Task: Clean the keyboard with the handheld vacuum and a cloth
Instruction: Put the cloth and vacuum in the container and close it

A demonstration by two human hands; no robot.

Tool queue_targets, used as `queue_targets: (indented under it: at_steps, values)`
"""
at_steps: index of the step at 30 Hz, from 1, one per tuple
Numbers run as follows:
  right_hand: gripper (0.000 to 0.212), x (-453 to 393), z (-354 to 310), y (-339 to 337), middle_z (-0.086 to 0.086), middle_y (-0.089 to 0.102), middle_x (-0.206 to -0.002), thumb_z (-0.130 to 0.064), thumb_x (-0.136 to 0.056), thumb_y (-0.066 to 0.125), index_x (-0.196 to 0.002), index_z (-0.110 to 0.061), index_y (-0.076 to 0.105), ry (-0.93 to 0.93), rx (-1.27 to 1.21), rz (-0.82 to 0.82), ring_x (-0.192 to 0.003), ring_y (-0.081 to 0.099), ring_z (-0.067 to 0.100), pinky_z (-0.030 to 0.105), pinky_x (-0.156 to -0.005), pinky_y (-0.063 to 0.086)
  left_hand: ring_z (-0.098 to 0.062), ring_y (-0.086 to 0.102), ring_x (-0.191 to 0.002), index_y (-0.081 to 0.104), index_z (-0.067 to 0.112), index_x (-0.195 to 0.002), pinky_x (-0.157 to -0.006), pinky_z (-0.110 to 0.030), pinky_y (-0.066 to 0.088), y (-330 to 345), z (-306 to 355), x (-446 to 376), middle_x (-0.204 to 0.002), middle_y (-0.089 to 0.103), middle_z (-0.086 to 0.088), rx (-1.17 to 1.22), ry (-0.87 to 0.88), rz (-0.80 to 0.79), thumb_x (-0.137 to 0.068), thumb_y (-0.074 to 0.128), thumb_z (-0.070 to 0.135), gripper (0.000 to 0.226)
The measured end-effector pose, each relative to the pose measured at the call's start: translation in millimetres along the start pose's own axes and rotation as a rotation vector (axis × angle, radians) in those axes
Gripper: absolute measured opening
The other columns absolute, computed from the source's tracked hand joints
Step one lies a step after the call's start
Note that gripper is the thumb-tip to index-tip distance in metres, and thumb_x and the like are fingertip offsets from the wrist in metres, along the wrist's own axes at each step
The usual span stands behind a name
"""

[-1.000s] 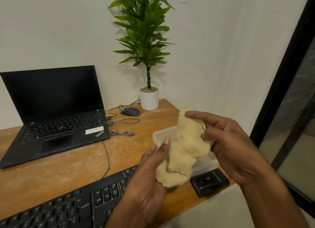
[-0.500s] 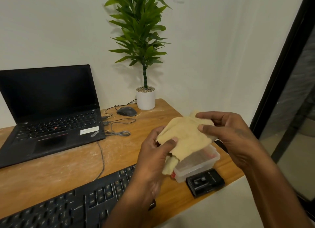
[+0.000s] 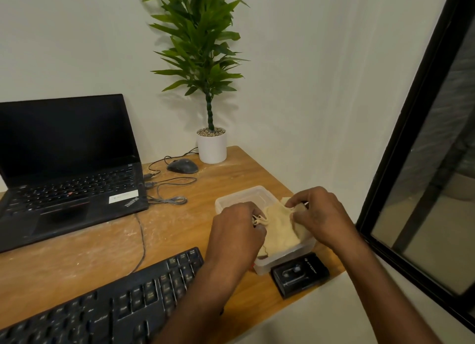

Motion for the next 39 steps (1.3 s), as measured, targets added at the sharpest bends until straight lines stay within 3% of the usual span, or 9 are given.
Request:
queue_targets:
  at_steps: [2, 11, 15, 19, 23, 30, 33, 36, 39]
  values:
    - [0.024, 2.0, -7.3, 4.1, -0.002, 0.07, -0.118, -0.012, -0.091, 0.071, -0.109, -0.028, 0.076, -0.024, 0.153, -0.013, -0.096, 0.064, 0.019, 0.031, -0.082, 0.053, -0.014, 0.068, -0.105, 0.075, 0.029, -0.119, -0.083, -0.024, 0.05, 2.5, 3.4, -0.3, -0.116, 0.074, 0.008, -0.071, 0.027, -0.004, -0.094, 0.068, 0.022, 0.027]
    - [0.023, 9.1, -28.7, 20.4, 0.006, 0.064, -0.104, -0.01, -0.095, 0.062, -0.112, -0.023, 0.071, -0.182, 0.594, -0.09, -0.086, 0.062, 0.024, 0.032, -0.074, 0.051, -0.023, 0.049, -0.117, 0.075, 0.02, -0.12, -0.091, -0.031, 0.047, 24.1, 1.5, -6.5, -0.124, 0.056, -0.003, -0.358, 0.1, -0.145, -0.092, 0.074, 0.017, 0.028]
    - [0.026, 9.0, -31.3, 21.0, 0.006, 0.061, -0.101, -0.005, -0.093, 0.062, -0.112, -0.02, 0.071, -0.187, 0.63, -0.09, -0.082, 0.06, 0.024, 0.033, -0.074, 0.054, -0.022, 0.048, -0.118, 0.073, 0.021, -0.122, -0.09, -0.033, 0.048, 26.1, 2.8, -9.0, -0.127, 0.05, -0.004, -0.371, 0.095, -0.17, -0.09, 0.079, 0.021, 0.033]
    - [0.03, 8.0, -33.4, 17.3, 0.001, 0.062, -0.105, -0.016, -0.093, 0.071, -0.121, -0.026, 0.068, -0.124, 0.639, -0.129, -0.081, 0.054, 0.019, 0.029, -0.07, 0.046, -0.011, 0.042, -0.098, 0.07, 0.032, -0.112, -0.078, -0.027, 0.041, 13.2, 6.9, -3.3, -0.113, 0.044, 0.008, -0.26, 0.141, -0.089, -0.089, 0.081, 0.027, 0.025]
    - [0.052, 11.0, -41.0, 1.7, 0.002, 0.058, -0.134, -0.014, -0.093, 0.073, -0.14, -0.028, 0.056, 0.006, 0.603, -0.278, -0.11, 0.061, 0.024, 0.036, -0.095, 0.054, -0.017, 0.06, -0.104, 0.076, 0.024, -0.108, -0.081, -0.03, 0.048, 12.0, 12.0, -0.3, -0.115, 0.062, 0.003, -0.265, 0.183, -0.132, -0.094, 0.072, 0.015, 0.017]
    - [0.033, 5.5, -33.8, 19.7, 0.003, 0.054, -0.093, -0.01, -0.091, 0.069, -0.121, -0.023, 0.069, -0.071, 0.718, -0.216, -0.077, 0.054, 0.023, 0.031, -0.07, 0.045, -0.027, 0.065, -0.112, 0.073, 0.012, -0.118, -0.092, -0.034, 0.051, 35.6, 15.6, -12.8, -0.119, 0.071, -0.008, -0.418, 0.153, -0.383, -0.094, 0.067, 0.003, 0.027]
    - [0.033, 6.7, -26.4, 23.3, 0.008, 0.062, -0.109, -0.014, -0.093, 0.067, -0.125, -0.019, 0.065, -0.003, 0.706, -0.314, -0.089, 0.06, 0.026, 0.033, -0.078, 0.048, -0.029, 0.064, -0.114, 0.073, 0.012, -0.12, -0.095, -0.037, 0.051, 39.1, 19.5, -15.7, -0.123, 0.069, -0.01, -0.478, 0.162, -0.417, -0.092, 0.069, 0.0, 0.031]
    - [0.022, 2.5, -23.4, 25.4, 0.006, 0.063, -0.106, -0.013, -0.096, 0.058, -0.117, -0.015, 0.064, -0.082, 0.659, -0.217, -0.099, 0.065, 0.026, 0.034, -0.08, 0.05, -0.027, 0.062, -0.115, 0.072, 0.018, -0.119, -0.092, -0.038, 0.05, 39.8, 18.1, -14.6, -0.122, 0.068, -0.008, -0.536, 0.196, -0.357, -0.092, 0.068, 0.003, 0.032]
    - [0.035, 6.4, -24.6, 19.1, 0.007, 0.063, -0.117, -0.017, -0.096, 0.066, -0.131, -0.017, 0.061, 0.053, 0.619, -0.321, -0.107, 0.063, 0.026, 0.036, -0.094, 0.052, -0.026, 0.064, -0.11, 0.073, 0.022, -0.11, -0.082, -0.035, 0.045, 37.5, 14.3, -12.3, -0.114, 0.071, -0.005, -0.57, 0.233, -0.275, -0.089, 0.068, 0.006, 0.027]
Point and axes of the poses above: each hand's wrist, its own x-axis away from the middle knuckle, its own y-axis out of the palm, z = x × y, the point moved 5 cm from there along -x, towards the middle knuckle
